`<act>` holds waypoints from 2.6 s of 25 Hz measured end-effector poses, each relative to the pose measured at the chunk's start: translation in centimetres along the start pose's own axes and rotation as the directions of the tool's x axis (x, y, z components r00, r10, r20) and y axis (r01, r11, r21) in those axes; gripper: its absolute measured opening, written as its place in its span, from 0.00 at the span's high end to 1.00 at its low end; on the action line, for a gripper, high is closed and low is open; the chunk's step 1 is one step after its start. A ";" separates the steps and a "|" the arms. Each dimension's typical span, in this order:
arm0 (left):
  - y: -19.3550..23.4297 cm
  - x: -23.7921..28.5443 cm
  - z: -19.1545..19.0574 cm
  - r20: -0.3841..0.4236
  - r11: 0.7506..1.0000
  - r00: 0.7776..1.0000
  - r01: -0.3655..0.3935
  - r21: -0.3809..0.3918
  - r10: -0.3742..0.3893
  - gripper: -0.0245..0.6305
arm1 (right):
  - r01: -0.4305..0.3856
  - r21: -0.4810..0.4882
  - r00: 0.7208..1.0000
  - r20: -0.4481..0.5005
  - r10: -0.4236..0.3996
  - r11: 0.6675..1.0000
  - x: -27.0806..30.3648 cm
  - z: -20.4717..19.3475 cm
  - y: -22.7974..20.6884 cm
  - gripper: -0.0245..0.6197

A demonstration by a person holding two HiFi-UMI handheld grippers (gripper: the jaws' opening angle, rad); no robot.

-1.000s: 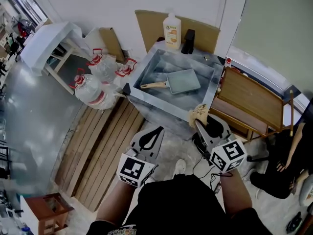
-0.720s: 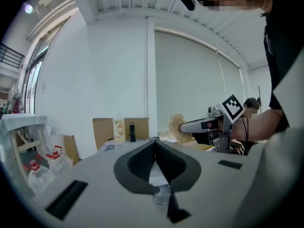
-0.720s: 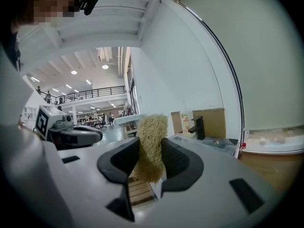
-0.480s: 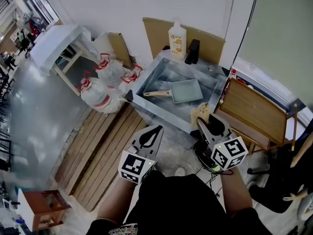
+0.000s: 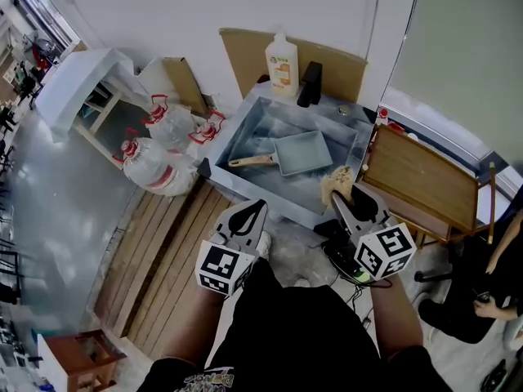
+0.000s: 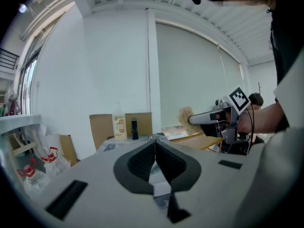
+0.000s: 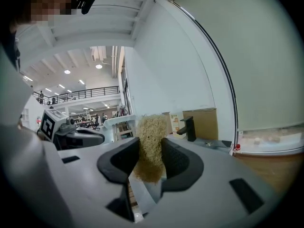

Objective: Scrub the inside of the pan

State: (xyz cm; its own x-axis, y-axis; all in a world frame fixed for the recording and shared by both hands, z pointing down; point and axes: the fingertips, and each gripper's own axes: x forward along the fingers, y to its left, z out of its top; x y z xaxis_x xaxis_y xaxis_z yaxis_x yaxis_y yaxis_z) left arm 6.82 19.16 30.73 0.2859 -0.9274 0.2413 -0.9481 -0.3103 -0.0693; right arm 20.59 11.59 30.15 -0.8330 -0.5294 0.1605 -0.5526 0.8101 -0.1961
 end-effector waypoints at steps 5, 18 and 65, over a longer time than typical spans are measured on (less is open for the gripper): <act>3.0 3.2 -0.4 -0.011 0.999 0.999 0.039 -0.004 -0.039 0.95 | 0.046 0.018 0.999 -0.010 -0.046 0.999 2.6 0.2 -1.7 0.74; 12.2 12.0 -4.4 -0.183 0.981 0.964 0.193 -0.013 -0.192 0.95 | 0.156 0.097 0.985 -0.093 -0.147 0.983 13.5 -0.7 -5.4 0.74; 15.2 25.4 -28.6 -0.801 0.749 0.415 0.660 -0.061 -0.431 0.70 | 0.265 0.140 0.691 -0.718 -0.086 0.954 33.9 -22.9 -12.3 0.73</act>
State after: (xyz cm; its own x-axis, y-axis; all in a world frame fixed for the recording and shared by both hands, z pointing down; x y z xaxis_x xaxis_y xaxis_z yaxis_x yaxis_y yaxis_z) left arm -4.35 -3.15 63.44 0.4162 -0.0840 0.9054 -0.5300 -0.8315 0.1665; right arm -0.20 -10.55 60.14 -0.5089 -0.2542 0.8224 -0.7513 0.5975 -0.2802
